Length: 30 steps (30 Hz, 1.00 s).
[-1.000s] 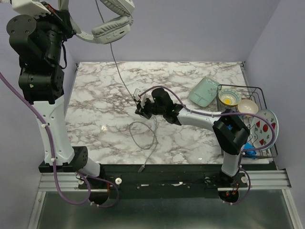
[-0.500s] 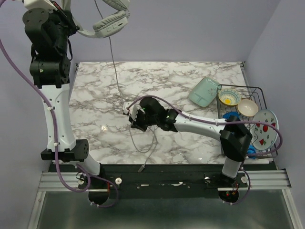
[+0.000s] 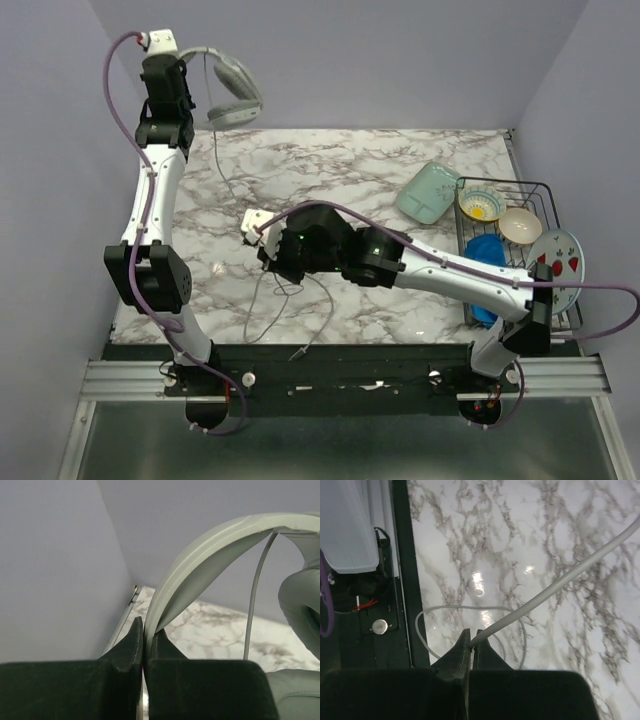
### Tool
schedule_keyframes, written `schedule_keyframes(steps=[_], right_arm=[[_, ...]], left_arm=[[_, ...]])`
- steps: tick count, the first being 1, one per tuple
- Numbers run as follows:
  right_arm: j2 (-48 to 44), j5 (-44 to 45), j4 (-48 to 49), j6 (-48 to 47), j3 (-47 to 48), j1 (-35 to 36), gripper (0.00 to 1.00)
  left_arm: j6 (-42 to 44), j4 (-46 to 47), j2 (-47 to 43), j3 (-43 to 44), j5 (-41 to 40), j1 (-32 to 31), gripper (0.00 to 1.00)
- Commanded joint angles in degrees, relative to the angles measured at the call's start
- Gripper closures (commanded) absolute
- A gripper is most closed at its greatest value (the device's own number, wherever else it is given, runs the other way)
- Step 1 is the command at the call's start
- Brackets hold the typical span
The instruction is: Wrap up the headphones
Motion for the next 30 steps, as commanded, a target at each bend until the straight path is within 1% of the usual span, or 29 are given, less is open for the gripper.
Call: schedule_keyframes(steps=[1, 2, 3, 4, 5, 6, 7, 8, 9, 11, 13, 14, 18, 19, 21, 22, 24, 26, 27, 28, 30], right_arm=[[-7.0, 11.1, -12.2, -2.8, 4.5, -0.6, 0.99], [-7.5, 12.2, -12.4, -3.0, 5.2, -1.1, 0.99], [-7.9, 13.1, -12.6, -3.2, 6.3, -2.2, 0.99], [-8.3, 14.7, -12.7, -3.2, 7.0, -2.8, 0.99], [-8.9, 15.4, -12.7, -3.3, 7.5, -3.7, 0.99], [-9.2, 15.9, -12.6, -3.4, 7.9, -5.3, 0.99], [-9.4, 16.9, -12.6, -3.4, 8.8, -6.2, 0.99], [-9.6, 17.3, -12.6, -3.3, 9.1, -7.1, 0.99], [-10.0, 17.4, -12.6, -3.2, 9.6, -9.1, 0.99], [-10.1, 18.2, -12.6, -3.3, 10.7, -11.1, 0.99], [-10.3, 18.9, -12.6, -3.5, 11.4, -14.4, 0.99], [-10.2, 19.8, -12.6, -3.5, 11.7, -15.6, 0.99], [-9.7, 25.2, -11.7, -4.4, 12.2, -22.9, 0.99], [-9.3, 26.4, -11.5, -4.4, 12.3, -24.3, 0.99], [-9.3, 25.5, -10.0, -4.3, 12.1, -28.1, 0.99], [-9.3, 23.5, -9.1, -4.0, 11.8, -29.4, 0.99], [-9.1, 21.6, -7.3, -3.8, 12.2, -32.3, 0.99], [-7.9, 21.0, -7.2, -3.8, 13.6, -33.6, 0.99], [-7.6, 20.8, -7.2, -4.0, 14.3, -34.7, 0.99], [-7.2, 20.5, -7.2, -3.9, 15.4, -35.2, 0.99], [-6.4, 20.0, -7.1, -4.0, 16.2, -36.7, 0.99]], left_arm=[[12.5, 18.1, -3.7, -9.9, -4.4, -1.2, 1.0], [16.2, 19.8, -4.1, -14.1, -3.7, -1.2, 1.0], [18.2, 21.2, -5.2, -16.2, -3.2, -1.2, 1.0], [20.0, 23.8, -5.8, -18.4, -2.2, -4.0, 1.0], [22.7, 25.1, -6.6, -22.9, -2.0, -4.7, 1.0], [26.5, 26.5, -8.1, -25.3, -1.7, -5.4, 1.0], [28.8, 29.5, -9.0, -27.6, -1.0, -6.4, 1.0], [30.6, 30.8, -9.8, -32.2, -0.8, -7.9, 1.0], [34.2, 32.0, -11.5, -34.3, -0.3, -8.7, 1.0], [36.6, 33.8, -13.3, -39.4, 1.2, -10.5, 1.0], [38.8, 33.1, -16.2, -42.0, 2.8, -11.5, 1.0], [39.2, 32.2, -17.3, -44.1, 4.9, -11.9, 1.0], [39.4, 25.4, -23.8, -46.6, 9.5, -13.6, 1.0], [38.5, 20.7, -24.8, -46.4, 10.5, -13.9, 1.0], [35.7, 16.0, -27.3, -45.0, 12.9, -14.1, 1.0], [35.2, 11.2, -28.1, -44.5, 13.9, -14.4, 1.0], [35.9, 8.4, -31.4, -45.6, 15.5, -15.2, 1.0], [36.2, 4.6, -33.6, -46.6, 17.2, -16.6, 1.0], [35.3, 2.4, -34.3, -45.9, 18.1, -16.7, 1.0], [34.6, -2.0, -35.1, -45.2, 20.8, -16.7, 1.0], [32.7, -5.2, -36.3, -43.7, 23.0, -16.7, 1.0]])
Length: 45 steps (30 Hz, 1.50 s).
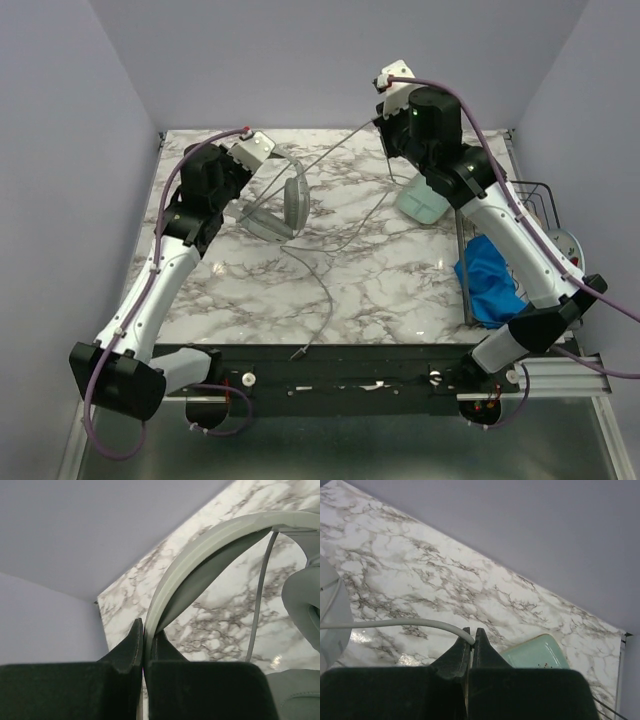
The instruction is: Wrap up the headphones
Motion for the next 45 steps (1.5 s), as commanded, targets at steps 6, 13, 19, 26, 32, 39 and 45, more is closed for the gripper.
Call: schedule_keyframes(steps=[6, 13, 19, 26, 32, 39, 45], right_arm=[[2.6, -8.0, 0.4, -3.4, 2.5, -7.8, 0.99], [0.0, -14.8, 7.9, -3.3, -6.0, -8.3, 0.99], [2.0, -22.7, 10.0, -1.2, -5.8, -8.3, 0.99], [3.4, -44.1, 25.1, 10.2, -12.3, -8.3, 0.78], [8.0, -48.4, 42.3, 21.5, -16.3, -5.9, 0.69], [15.9, -46.8, 45.5, 23.3, -14.0, -2.8, 0.66], [17.9, -47.1, 45.2, 20.7, -17.6, -2.8, 0.62]], left_arm=[[-9.5, -23.7, -4.6, 11.9, 18.3, -0.4, 1.0], [-17.4, -31.0, -4.7, 23.8, 24.3, -0.4, 1.0], [-22.8, -33.3, -4.4, 30.7, 29.8, -0.4, 1.0], [-33.7, -29.7, -1.8, 43.6, 27.8, -0.4, 1.0], [-36.0, -26.6, 2.0, 53.7, 23.8, -0.4, 1.0], [-40.7, -24.4, 6.4, 60.6, 21.0, -0.4, 1.0], [-41.0, -23.2, 7.8, 62.8, 16.4, -0.4, 1.0]])
